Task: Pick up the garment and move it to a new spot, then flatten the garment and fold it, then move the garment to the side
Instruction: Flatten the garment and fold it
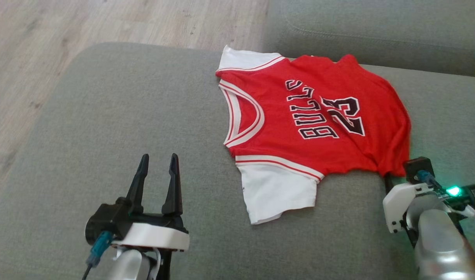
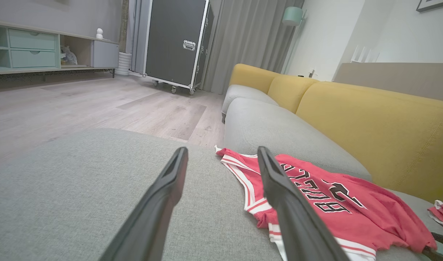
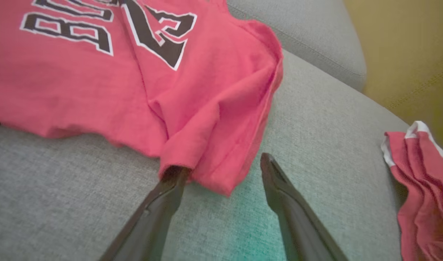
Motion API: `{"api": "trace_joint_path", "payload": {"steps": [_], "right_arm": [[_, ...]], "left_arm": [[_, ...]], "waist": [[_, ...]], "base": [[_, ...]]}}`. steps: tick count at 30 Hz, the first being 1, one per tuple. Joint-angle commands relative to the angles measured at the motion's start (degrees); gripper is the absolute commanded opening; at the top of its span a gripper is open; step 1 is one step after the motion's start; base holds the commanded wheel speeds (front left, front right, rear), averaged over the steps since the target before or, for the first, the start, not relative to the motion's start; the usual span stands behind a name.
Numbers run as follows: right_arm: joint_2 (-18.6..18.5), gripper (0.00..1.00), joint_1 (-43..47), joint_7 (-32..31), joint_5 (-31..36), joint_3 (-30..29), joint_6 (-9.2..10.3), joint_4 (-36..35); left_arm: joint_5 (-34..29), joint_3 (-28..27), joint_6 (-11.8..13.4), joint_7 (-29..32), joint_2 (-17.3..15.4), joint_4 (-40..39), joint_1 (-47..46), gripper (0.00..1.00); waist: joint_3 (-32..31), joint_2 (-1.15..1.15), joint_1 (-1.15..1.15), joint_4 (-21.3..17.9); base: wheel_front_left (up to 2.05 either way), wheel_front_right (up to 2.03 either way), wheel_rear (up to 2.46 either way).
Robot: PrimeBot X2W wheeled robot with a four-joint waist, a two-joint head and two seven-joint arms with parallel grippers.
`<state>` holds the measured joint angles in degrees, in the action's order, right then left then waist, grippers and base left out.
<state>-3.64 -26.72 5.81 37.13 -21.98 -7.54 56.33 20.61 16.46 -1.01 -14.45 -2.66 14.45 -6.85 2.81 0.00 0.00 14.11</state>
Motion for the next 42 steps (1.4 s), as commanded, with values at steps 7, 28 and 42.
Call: {"api": "trace_joint_path", "payload": {"steps": [7,28,42], "right_arm": [[0.6,1.00,-1.3,4.4,-4.7,1.3,0.05,-0.3],[0.8,1.00,10.5,8.6,-35.9,13.9,0.05,-20.6],[0.8,1.00,18.9,9.2,-42.6,18.1,0.05,-36.8]], "left_arm": [[-0.2,-2.7,0.3,-0.5,-0.2,-2.1,-0.8,1.00],[-0.4,-3.4,0.3,-0.5,-0.2,-2.7,0.2,1.00],[1.8,-1.5,0.3,0.2,-0.2,2.4,-0.9,1.00]], "waist": [[-1.7,0.00,0.00,-3.5],[-2.5,0.00,0.00,-13.5],[-0.1,0.00,0.00,-15.0]], "base": [[0.00,0.00,0.00],[0.00,0.00,0.00],[0.00,0.00,0.00]]}}
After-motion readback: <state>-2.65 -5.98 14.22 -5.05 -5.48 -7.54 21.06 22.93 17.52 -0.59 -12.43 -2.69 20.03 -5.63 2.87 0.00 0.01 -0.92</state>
